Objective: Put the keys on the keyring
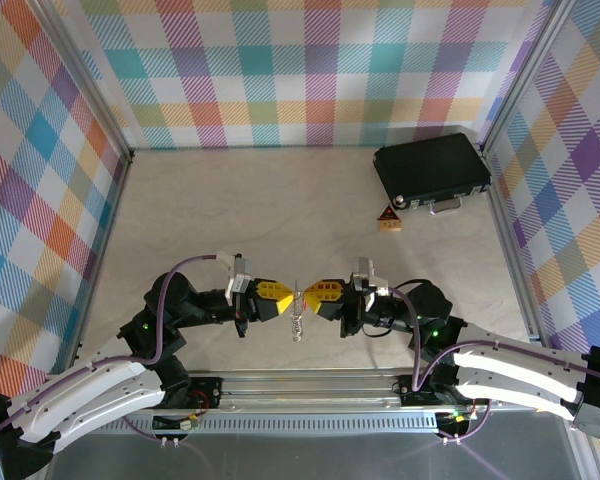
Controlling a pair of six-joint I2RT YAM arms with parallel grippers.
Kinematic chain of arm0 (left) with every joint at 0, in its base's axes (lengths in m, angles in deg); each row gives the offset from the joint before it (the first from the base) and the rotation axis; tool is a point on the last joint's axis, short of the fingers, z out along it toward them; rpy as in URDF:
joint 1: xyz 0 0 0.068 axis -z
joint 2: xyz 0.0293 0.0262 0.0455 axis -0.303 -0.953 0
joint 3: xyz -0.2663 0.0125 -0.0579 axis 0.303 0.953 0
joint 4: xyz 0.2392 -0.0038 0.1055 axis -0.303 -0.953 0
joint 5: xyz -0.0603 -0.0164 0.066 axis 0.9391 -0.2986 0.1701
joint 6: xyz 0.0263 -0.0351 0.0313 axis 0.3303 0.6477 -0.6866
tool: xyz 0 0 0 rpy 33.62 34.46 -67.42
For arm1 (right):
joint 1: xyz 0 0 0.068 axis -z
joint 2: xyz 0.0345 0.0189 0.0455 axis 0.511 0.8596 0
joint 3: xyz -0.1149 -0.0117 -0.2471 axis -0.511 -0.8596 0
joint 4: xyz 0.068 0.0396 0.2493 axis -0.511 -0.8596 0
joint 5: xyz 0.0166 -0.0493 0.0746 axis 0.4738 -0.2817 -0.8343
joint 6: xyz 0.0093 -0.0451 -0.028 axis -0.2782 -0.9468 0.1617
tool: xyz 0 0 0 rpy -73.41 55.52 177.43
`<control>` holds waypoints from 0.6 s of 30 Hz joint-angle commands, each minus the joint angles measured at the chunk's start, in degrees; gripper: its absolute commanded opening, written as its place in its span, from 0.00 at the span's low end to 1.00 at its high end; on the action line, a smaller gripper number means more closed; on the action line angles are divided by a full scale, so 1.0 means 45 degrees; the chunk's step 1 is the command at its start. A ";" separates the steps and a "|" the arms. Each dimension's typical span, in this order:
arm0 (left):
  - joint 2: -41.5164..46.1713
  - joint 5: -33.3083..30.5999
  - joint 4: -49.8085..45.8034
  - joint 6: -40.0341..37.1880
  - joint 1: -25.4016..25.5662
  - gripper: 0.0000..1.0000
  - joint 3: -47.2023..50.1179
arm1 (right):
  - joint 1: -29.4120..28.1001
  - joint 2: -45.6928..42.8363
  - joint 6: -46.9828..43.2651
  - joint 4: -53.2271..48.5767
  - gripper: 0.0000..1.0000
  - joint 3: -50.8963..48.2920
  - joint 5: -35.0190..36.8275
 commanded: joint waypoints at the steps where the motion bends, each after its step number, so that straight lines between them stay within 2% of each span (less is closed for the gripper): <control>1: 0.0244 0.0186 0.0450 -0.0214 0.0160 0.00 0.0091 | -0.0074 -0.0143 0.0132 0.0820 0.00 -0.0095 0.0140; 18: 0.0257 0.0215 0.0517 -0.0171 0.0162 0.00 0.0122 | -0.0075 0.0032 0.0191 0.1045 0.00 -0.0212 0.0198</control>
